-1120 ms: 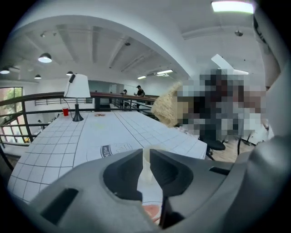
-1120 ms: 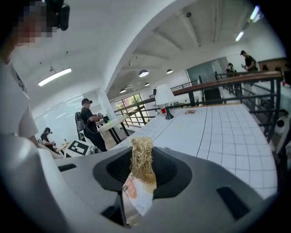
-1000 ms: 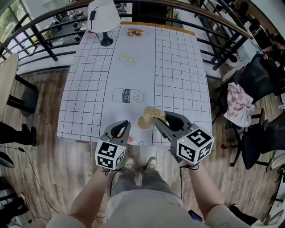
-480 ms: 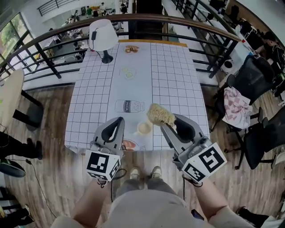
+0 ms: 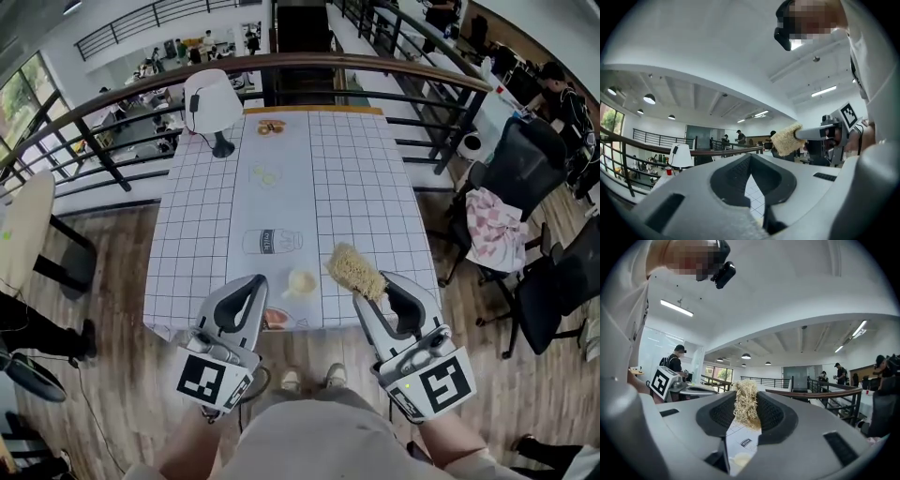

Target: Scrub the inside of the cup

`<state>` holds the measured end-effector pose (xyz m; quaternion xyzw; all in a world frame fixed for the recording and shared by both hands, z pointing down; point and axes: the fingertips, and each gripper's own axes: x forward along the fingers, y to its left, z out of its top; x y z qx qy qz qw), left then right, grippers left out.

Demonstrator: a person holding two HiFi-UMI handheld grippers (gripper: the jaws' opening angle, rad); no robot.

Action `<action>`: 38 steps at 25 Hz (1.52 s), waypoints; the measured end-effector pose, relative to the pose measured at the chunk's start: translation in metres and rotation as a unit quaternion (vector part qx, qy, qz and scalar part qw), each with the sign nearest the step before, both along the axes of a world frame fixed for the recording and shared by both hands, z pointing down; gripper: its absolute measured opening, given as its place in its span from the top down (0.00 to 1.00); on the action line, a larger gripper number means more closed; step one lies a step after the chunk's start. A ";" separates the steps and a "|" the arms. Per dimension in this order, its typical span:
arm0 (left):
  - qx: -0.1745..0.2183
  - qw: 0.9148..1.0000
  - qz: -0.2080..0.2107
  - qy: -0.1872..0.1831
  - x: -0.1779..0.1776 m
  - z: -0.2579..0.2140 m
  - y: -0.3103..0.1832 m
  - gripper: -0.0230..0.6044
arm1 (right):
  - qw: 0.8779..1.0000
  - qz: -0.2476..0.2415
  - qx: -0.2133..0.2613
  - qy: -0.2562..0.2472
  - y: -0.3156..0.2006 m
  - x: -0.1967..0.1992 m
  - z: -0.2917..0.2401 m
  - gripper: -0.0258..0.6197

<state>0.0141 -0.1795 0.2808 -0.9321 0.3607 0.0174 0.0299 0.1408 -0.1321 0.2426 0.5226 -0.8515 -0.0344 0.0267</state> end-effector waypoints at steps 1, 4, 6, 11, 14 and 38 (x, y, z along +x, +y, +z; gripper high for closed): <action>0.007 1.000 -0.002 -0.005 0.000 -0.002 0.004 0.94 | 1.000 0.001 0.004 0.006 0.003 -0.001 0.000 0.78; 0.024 0.999 -0.016 -0.019 0.000 -0.003 0.011 0.94 | 1.000 0.004 0.006 0.014 0.010 -0.001 0.006 0.78; 0.025 0.999 -0.027 -0.039 0.000 0.005 0.013 0.94 | 1.000 0.009 0.002 0.019 0.013 0.001 0.013 0.78; 0.021 0.995 -0.045 -0.082 0.003 0.030 0.016 0.94 | 0.999 0.028 -0.015 0.044 0.013 0.011 0.037 0.78; 0.017 0.996 -0.055 -0.074 0.002 0.033 0.017 0.94 | 0.998 0.038 -0.016 0.052 0.012 0.016 0.041 0.78; 0.029 0.996 -0.058 -0.057 0.006 0.014 0.013 0.94 | 0.996 0.049 -0.005 0.074 0.008 0.015 0.031 0.78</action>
